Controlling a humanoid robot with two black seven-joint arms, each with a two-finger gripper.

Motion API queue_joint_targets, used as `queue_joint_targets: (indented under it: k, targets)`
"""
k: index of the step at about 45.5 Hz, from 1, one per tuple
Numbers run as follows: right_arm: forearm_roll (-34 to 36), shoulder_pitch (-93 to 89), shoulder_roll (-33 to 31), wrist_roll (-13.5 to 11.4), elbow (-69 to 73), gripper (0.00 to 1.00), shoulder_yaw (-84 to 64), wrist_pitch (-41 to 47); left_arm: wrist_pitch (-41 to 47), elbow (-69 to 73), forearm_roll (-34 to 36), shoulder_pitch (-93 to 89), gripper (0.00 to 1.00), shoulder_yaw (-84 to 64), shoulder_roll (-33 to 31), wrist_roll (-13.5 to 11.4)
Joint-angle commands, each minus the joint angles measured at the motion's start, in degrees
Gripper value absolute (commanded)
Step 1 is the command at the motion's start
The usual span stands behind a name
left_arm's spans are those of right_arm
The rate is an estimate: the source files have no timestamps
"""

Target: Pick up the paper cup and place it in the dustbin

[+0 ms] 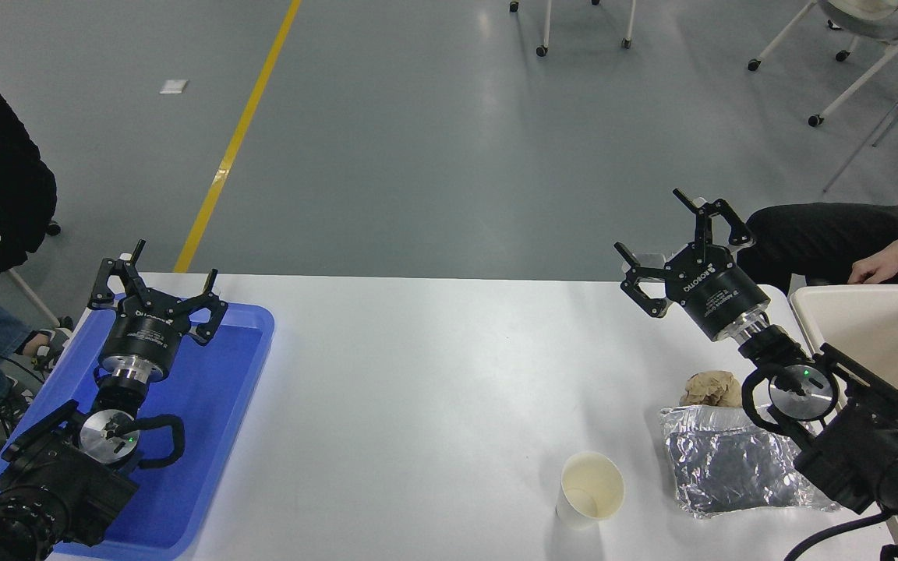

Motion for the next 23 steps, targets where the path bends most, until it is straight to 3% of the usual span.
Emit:
queue_joint_targets:
  k: [1,23]
  targets:
    - [0.00,0.06,0.02,0.00,0.00,1.00,0.00,0.00,0.00,0.00,0.00,0.00,1.00,0.00,-0.01,0.00]
    - [0.00,0.85,-0.51,-0.09,0.00,1.00,-0.79,0.00,0.00,0.00,0.00,0.00,1.00,0.00,-0.01,0.00]
